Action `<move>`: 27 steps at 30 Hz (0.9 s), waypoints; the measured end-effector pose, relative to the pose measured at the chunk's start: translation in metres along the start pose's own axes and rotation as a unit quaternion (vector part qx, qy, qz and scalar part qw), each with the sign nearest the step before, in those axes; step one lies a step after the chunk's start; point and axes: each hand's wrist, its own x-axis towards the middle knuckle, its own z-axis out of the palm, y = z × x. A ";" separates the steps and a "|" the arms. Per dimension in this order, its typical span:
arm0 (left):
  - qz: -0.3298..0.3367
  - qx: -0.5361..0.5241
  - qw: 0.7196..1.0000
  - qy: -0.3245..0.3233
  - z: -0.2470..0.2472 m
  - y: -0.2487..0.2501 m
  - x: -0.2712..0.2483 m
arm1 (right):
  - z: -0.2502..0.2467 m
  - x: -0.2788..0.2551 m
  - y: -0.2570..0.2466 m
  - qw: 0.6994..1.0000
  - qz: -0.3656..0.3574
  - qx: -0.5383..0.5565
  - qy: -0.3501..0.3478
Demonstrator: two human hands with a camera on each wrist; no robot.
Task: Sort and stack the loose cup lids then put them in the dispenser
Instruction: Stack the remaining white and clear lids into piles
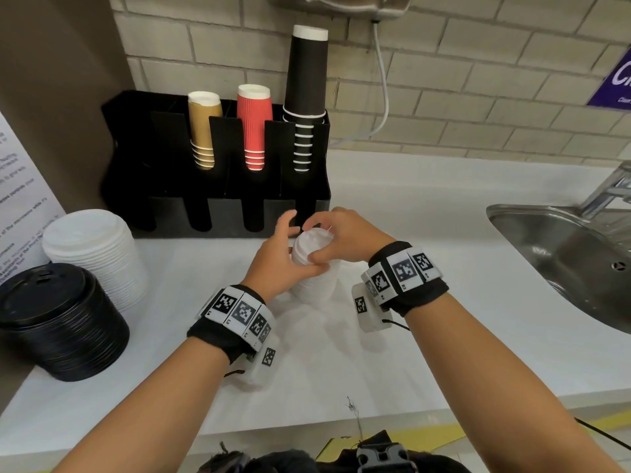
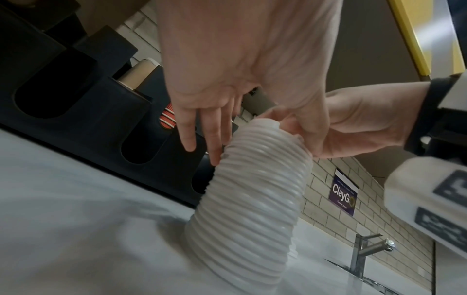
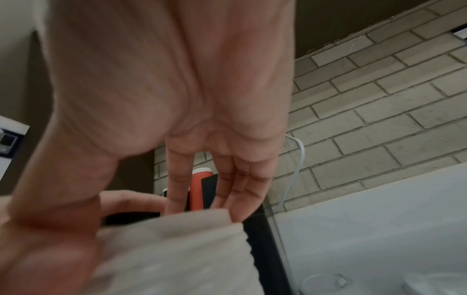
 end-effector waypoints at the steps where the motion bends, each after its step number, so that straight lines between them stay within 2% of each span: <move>1: 0.010 0.006 1.000 -0.002 0.000 0.000 0.000 | 0.002 0.000 0.000 1.000 0.007 -0.002 -0.002; 3: 0.022 0.020 1.000 -0.005 -0.001 0.002 -0.001 | 0.001 -0.002 0.003 1.000 0.017 0.017 -0.016; 5: 0.014 0.026 1.000 -0.011 -0.001 0.001 0.000 | -0.008 -0.003 0.012 0.992 0.041 0.113 -0.026; 7: -0.004 0.039 0.999 -0.014 -0.003 0.001 0.002 | -0.016 -0.002 0.027 0.979 0.096 0.178 0.018; 8: -0.010 0.047 0.999 -0.015 -0.004 0.001 0.003 | -0.018 0.000 0.037 0.981 0.131 0.140 0.038; 9: -0.013 0.054 0.998 -0.018 -0.005 0.002 0.004 | -0.017 0.003 0.047 0.984 0.171 0.048 0.025; 11: -0.015 0.069 0.997 -0.027 -0.006 0.004 0.004 | -0.006 0.006 0.062 0.962 0.232 -0.123 -0.072; 12: -0.016 0.075 0.997 -0.030 -0.006 0.006 0.005 | 0.002 0.007 0.067 0.950 0.244 -0.159 -0.110; 14: -0.016 0.082 0.996 -0.038 -0.007 0.008 0.006 | 0.017 0.008 0.075 0.949 0.241 -0.158 -0.129; 17: -0.022 0.081 0.996 -0.040 -0.008 0.009 0.006 | 0.029 0.011 0.081 0.961 0.216 -0.143 -0.094; 21: -0.023 0.082 0.996 -0.041 -0.008 0.009 0.005 | 0.031 0.017 0.084 0.965 0.194 -0.152 -0.086; 25: -0.020 0.086 0.995 -0.040 -0.007 0.010 0.005 | 0.027 0.017 0.087 0.977 0.192 -0.069 -0.059; 27: -0.009 0.100 0.994 -0.033 -0.005 0.009 0.004 | 0.021 0.016 0.088 0.976 0.215 -0.001 -0.013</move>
